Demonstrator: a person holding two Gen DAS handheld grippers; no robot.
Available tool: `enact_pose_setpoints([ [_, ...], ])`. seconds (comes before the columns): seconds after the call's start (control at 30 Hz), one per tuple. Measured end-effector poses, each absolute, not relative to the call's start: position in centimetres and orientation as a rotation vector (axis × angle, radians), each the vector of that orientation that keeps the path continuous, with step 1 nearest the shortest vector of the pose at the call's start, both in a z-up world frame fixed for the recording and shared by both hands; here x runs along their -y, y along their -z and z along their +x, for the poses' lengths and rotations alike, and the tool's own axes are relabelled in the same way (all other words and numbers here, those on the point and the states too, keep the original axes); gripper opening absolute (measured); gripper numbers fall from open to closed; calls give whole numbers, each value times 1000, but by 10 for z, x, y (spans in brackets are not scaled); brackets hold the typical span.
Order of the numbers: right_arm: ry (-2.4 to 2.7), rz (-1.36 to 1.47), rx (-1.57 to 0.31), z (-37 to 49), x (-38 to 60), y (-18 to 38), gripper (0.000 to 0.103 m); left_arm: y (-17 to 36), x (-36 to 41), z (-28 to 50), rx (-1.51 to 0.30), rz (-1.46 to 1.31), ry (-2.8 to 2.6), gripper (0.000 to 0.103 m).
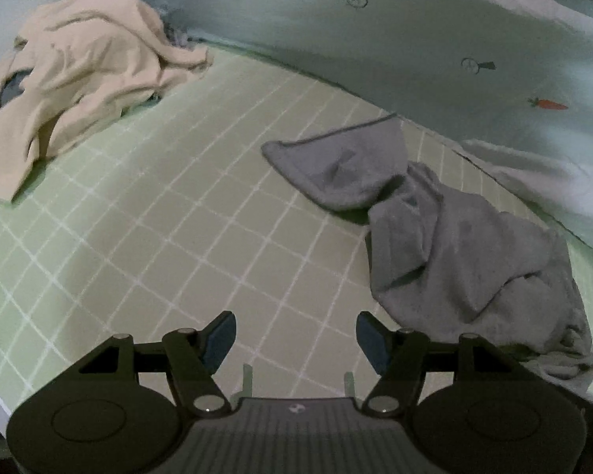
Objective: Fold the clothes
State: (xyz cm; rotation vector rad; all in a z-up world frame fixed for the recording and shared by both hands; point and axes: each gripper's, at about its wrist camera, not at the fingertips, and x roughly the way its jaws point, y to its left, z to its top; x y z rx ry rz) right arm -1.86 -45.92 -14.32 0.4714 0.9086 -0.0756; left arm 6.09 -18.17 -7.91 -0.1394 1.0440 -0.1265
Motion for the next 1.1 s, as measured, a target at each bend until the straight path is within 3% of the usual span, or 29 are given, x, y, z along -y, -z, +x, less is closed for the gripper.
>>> enact_pose_setpoints([
  [0.07,23,525,-887,-13,450,139,5,78,184,65,-1040,-130,138,68],
  [0.13,-11,549,-865,-16,448,132,25,78,190,64,-1040,-125,155,69],
  [0.23,17,587,-823,-41,470,119,48,86,211,51,-1068,-135,199,70],
  [0.43,211,614,-749,-97,535,105,68,103,254,25,-1124,-155,288,72],
  [0.7,426,658,-767,-153,613,121,69,125,318,-8,-1183,-147,441,72],
  [0.97,447,653,-794,-160,626,130,70,137,362,-30,-1181,-37,527,70],
  [1.1,439,628,-807,-171,623,128,70,140,372,-36,-1153,55,541,48],
])
